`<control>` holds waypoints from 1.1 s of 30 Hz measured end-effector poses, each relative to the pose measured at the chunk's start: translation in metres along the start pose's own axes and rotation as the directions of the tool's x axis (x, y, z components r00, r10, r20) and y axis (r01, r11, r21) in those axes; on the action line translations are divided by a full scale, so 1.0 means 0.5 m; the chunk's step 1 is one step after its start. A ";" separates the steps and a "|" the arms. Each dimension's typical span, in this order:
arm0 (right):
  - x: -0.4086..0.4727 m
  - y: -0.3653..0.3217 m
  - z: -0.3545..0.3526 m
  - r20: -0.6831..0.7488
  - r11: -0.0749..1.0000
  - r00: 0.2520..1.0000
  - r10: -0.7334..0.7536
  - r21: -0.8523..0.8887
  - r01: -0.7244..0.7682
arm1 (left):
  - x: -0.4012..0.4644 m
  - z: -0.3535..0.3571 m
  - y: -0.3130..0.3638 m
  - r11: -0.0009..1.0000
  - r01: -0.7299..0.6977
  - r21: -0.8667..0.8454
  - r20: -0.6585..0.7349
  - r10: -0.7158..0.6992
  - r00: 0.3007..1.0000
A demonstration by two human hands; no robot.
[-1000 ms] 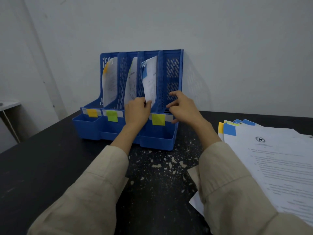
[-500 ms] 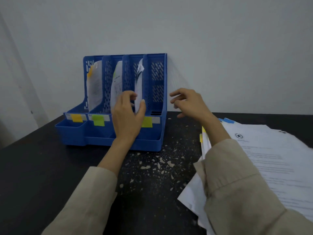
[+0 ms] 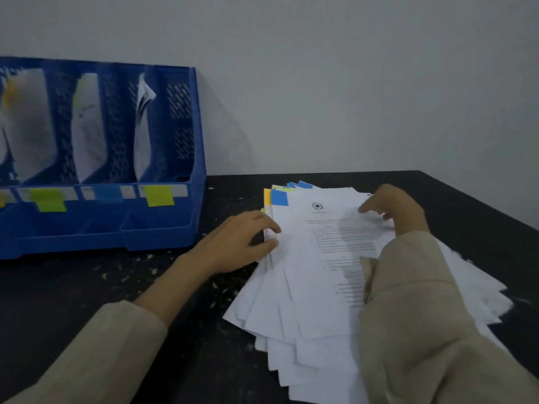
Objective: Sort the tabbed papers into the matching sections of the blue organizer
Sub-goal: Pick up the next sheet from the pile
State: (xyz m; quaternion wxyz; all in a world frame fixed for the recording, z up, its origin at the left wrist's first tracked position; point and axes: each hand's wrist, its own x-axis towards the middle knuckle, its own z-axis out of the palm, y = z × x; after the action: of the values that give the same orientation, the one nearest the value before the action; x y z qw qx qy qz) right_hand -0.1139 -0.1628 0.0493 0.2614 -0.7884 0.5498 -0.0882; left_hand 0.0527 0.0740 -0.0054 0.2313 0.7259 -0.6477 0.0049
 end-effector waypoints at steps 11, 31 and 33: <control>0.018 0.053 -0.011 -0.177 0.975 0.983 0.038 0.221 0.002 | -0.004 0.036 -0.004 0.996 0.035 0.081 0.199 -0.050 0.979; -0.011 -0.003 -0.030 -0.587 0.711 0.756 -0.292 0.395 0.581 | -0.003 0.029 0.001 0.986 0.107 -0.127 0.048 -0.101 0.994; -0.019 -0.024 -0.030 -0.578 0.638 0.754 -0.312 0.461 0.617 | 0.000 0.018 0.016 0.954 0.119 -0.275 -0.104 -0.153 0.983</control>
State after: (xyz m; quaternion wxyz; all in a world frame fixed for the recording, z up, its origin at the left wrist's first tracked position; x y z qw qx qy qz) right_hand -0.1141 -0.1558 0.0697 0.3419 -0.7288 0.3028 -0.5102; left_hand 0.0428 0.0705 -0.0106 0.3666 0.7293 -0.5752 -0.0534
